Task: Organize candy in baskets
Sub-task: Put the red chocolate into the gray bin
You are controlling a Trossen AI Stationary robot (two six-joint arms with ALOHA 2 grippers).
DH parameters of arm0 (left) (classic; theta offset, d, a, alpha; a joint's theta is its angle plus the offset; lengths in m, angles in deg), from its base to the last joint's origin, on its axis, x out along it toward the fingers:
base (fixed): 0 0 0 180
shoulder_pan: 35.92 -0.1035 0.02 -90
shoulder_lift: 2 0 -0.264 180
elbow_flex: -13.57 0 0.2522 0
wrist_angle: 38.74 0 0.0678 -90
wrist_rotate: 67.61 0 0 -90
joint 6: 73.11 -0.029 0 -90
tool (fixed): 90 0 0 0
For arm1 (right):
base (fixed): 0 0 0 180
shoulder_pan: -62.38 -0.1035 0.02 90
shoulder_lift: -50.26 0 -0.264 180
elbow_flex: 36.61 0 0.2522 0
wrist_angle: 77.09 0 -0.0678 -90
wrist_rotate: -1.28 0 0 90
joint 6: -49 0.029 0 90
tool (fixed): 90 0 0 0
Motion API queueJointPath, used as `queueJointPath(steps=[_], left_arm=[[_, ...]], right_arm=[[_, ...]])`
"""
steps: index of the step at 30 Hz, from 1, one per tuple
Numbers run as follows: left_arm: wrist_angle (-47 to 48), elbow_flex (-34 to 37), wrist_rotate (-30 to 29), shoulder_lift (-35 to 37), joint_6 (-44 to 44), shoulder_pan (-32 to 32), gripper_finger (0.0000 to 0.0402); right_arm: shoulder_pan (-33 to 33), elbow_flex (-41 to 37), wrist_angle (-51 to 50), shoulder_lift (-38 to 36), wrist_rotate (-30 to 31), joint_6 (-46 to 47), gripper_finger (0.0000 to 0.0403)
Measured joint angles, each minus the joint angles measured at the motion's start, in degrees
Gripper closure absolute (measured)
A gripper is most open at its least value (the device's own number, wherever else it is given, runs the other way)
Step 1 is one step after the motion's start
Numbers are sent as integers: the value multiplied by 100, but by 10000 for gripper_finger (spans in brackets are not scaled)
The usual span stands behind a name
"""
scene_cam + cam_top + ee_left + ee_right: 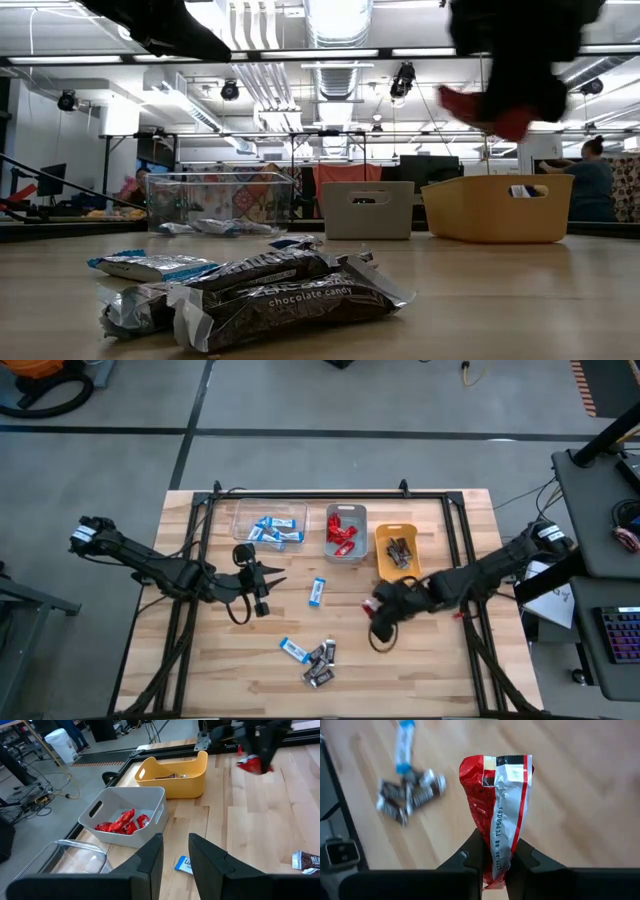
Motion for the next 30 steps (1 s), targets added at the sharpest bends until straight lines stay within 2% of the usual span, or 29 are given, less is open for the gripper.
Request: queueJointPath(steps=[11, 17, 21, 30], left_arm=[[1, 0, 0, 0, 86, 0, 325], [1, 2, 0, 0, 214, 0, 325], [1, 1, 0, 0, 299, 0, 325], [1, 0, 0, 0, 386, 0, 325]], right_arm=[[1585, -11, 1783, 23, 110, -3350, 364], [2146, -206, 3027, 23, 92, -4873, 359], [2469, -437, 3570, 23, 108, -5374, 357], [3233, -905, 3563, 27, 130, -5279, 361]])
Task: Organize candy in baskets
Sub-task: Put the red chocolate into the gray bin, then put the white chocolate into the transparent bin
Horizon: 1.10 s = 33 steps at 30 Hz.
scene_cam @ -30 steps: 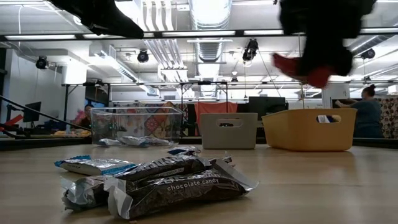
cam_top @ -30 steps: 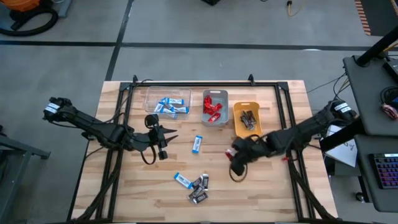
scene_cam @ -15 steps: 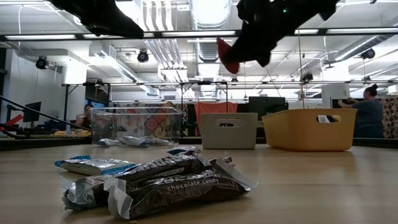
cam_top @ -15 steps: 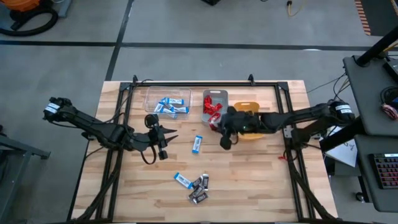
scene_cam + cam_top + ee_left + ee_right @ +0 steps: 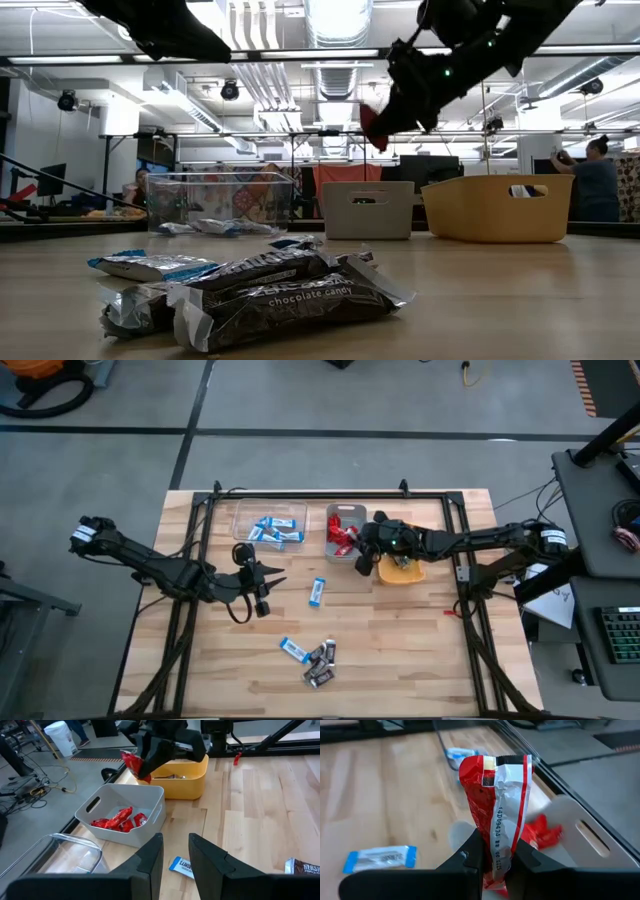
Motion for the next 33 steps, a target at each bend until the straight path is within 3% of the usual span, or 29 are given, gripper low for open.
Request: queueJointPath(steps=[10, 33], left_arm=[[0, 1, 0, 0, 40, 0, 325], [4, 0, 30, 0, 147, 0, 325]], right_arm=[[240, -227, 70, 0, 48, 452, 329], [220, -166, 59, -76, 113, 519, 240]])
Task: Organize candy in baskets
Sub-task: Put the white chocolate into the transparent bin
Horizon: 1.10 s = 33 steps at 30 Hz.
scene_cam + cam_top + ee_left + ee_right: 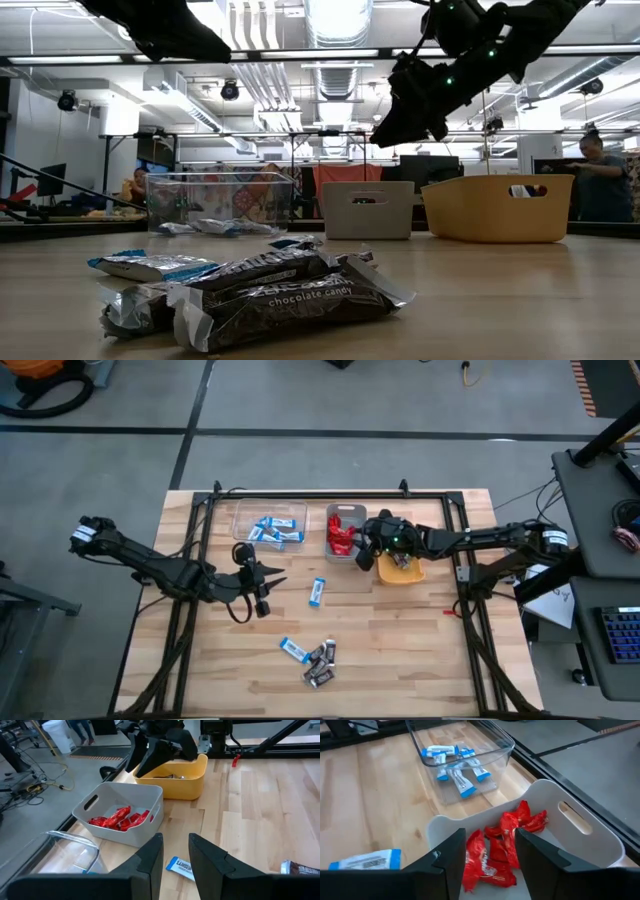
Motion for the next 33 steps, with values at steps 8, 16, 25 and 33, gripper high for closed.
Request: queueJointPath(steps=[8, 16, 25, 33], left_arm=[[-9, 1, 939, -333, 90, 7, 325], [15, -70, 2223, -1083, 267, 7, 320], [83, -342, 3348, -2059, 235, 179, 234], [-274, -350, 3425, -2666, 151, 463, 186]], right_arm=[[-429, 539, -1036, -67, -292, 151, 242], [-1237, 1315, -2849, -72, -304, 468, 250], [-2213, 1865, -4432, -72, -313, 847, 250], [-2835, 1945, -4607, -77, -475, 1001, 257]])
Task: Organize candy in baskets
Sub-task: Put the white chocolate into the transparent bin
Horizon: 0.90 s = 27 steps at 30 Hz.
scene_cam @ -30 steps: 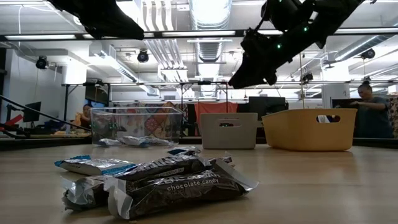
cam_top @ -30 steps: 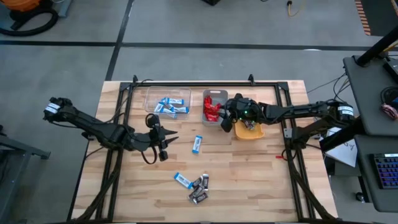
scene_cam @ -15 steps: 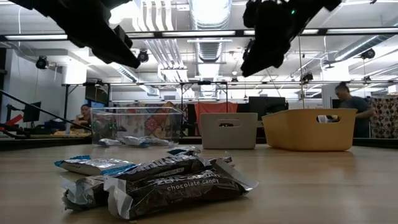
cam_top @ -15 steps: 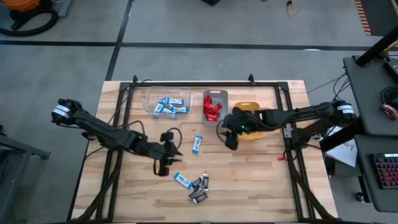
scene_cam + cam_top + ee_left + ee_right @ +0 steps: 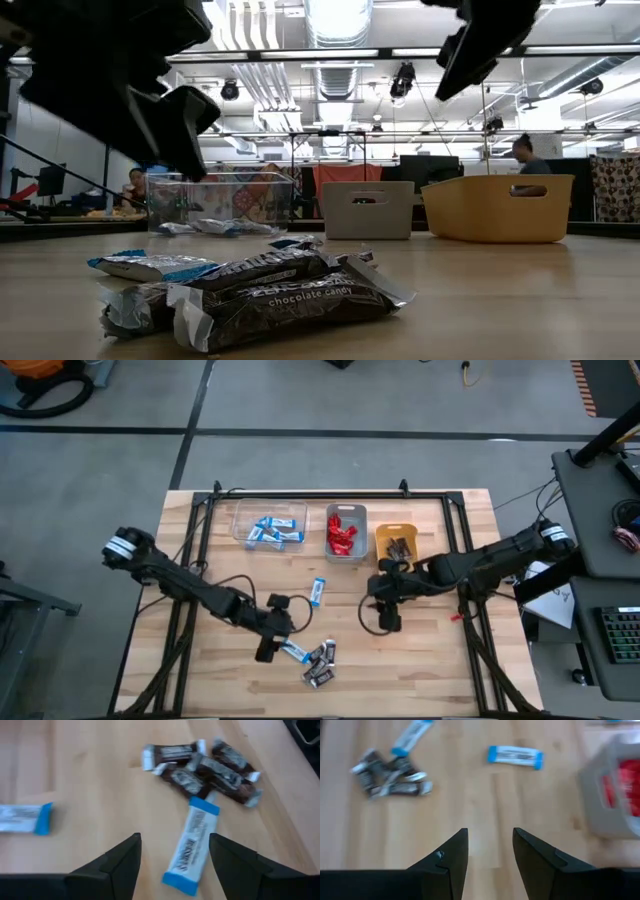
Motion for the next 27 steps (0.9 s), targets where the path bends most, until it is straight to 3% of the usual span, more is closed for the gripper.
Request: queueJointPath(steps=[9, 27], left_arm=[[-721, -2, -77, -676, 103, 303, 185], [-1085, -21, -313, -1529, 241, 374, 196]], right_arm=[[-334, -128, 1, -8, -193, 220, 252], [-390, -205, 8, -8, -176, 301, 258]])
